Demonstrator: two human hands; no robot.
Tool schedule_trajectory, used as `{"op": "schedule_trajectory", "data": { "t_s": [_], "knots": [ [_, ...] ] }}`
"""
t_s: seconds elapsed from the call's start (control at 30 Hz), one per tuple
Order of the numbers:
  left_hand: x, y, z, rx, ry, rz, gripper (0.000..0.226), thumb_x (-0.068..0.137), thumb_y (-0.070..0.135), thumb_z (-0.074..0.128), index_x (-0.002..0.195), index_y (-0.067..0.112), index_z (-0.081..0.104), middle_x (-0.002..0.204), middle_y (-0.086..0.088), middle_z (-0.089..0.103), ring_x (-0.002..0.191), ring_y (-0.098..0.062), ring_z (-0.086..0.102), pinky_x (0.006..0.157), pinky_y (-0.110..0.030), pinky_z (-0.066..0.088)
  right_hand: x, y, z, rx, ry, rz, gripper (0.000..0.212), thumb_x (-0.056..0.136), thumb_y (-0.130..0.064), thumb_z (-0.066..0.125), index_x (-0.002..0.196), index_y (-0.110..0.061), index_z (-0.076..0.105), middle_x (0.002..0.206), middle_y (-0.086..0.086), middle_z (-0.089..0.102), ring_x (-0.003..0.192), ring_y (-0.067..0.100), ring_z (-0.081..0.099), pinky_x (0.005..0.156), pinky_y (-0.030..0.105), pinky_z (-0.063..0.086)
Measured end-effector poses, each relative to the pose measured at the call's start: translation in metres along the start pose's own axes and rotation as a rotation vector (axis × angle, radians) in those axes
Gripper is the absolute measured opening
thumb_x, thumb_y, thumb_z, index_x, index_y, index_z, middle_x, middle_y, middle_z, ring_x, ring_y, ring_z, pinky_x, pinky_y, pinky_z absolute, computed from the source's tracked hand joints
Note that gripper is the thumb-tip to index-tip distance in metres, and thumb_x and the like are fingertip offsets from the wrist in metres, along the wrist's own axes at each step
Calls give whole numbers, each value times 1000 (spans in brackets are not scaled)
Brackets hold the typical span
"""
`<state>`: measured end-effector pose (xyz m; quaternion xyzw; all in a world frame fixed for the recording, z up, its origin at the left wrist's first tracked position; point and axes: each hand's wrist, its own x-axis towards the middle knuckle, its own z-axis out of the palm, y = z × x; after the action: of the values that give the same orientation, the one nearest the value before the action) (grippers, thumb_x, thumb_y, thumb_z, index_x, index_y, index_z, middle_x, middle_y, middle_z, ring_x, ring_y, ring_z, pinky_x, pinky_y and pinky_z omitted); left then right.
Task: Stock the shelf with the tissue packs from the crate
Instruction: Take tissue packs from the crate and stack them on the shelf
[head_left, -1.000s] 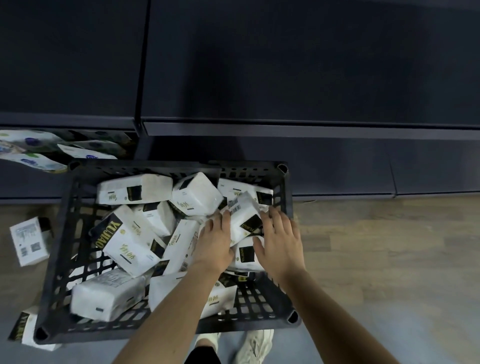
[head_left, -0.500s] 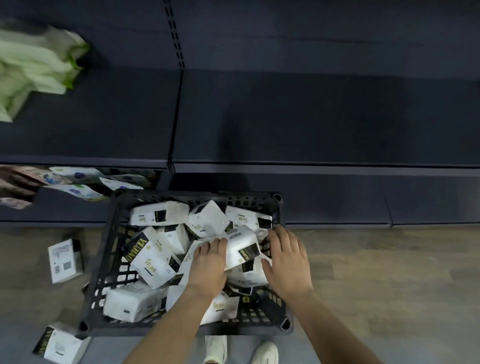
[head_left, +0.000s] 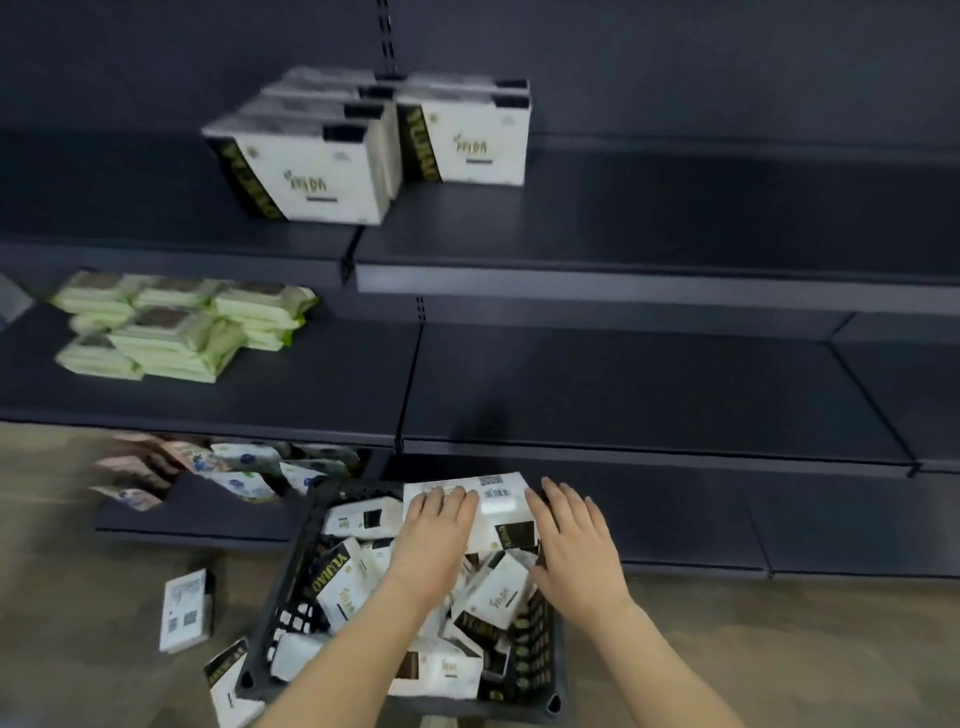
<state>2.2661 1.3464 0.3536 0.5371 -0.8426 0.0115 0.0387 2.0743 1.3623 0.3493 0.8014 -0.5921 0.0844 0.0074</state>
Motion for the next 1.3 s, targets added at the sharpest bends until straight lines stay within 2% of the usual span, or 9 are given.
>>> {"op": "schedule_trajectory", "data": {
  "t_s": [0.13,0.23,0.4,0.73,0.87,1.03,1.17,1.23,1.3],
  "knots": [
    [6,2,-55,27,103,59,93,25,15,83,110,11,45,97,-4,69,83,-24,67,72,-33,55,4,-4,-46,-4,69,1,109,34,-37,90,128,-11,42,124,11,61,109,29,61,89,46,50],
    [13,2,-94,59,189,120,85,35,15,81,113,12,46,102,-2,67,88,-24,65,75,-33,54,11,-8,-82,-9,139,-4,109,35,-33,91,130,-10,42,125,11,60,111,30,60,90,47,50],
    [30,-6,-158,138,292,190,89,40,23,81,120,10,44,111,-5,64,94,-27,63,80,-34,53,35,-9,-139,-53,268,-21,108,37,-32,92,130,-9,41,124,11,59,110,30,59,90,49,49],
    [63,-28,-242,319,481,284,86,48,23,78,124,4,42,115,-12,62,99,-32,61,86,-39,52,85,-10,-215,-71,463,-118,81,53,-19,87,121,-7,46,111,11,60,100,28,60,86,41,51],
    [79,-39,-258,330,540,272,82,49,19,76,124,0,52,116,-14,62,102,-32,61,90,-40,50,110,-6,-236,-44,480,-138,71,57,-8,81,119,-7,46,107,10,59,96,28,59,87,43,51],
    [102,-56,-269,251,587,217,88,48,14,80,126,1,41,114,-15,62,100,-31,63,86,-38,53,142,2,-254,-13,438,-116,64,59,7,72,119,-3,52,109,13,58,97,32,58,88,42,49],
    [124,-70,-279,244,594,236,82,44,16,85,116,-2,52,103,-15,66,90,-29,66,79,-36,56,167,7,-264,28,339,-107,64,79,-5,64,137,-6,37,128,10,46,113,28,47,99,35,38],
    [136,-78,-281,252,572,240,75,43,16,87,110,-2,56,98,-14,66,85,-27,66,77,-35,56,179,8,-266,31,307,-82,65,85,-10,61,141,-8,29,130,10,43,113,27,46,98,33,38],
    [147,-87,-280,259,547,249,72,43,17,88,106,-1,58,96,-14,66,83,-27,66,74,-33,57,190,9,-268,56,273,-68,62,86,-13,61,140,-10,30,127,11,44,109,27,47,94,33,40]
  ]
}}
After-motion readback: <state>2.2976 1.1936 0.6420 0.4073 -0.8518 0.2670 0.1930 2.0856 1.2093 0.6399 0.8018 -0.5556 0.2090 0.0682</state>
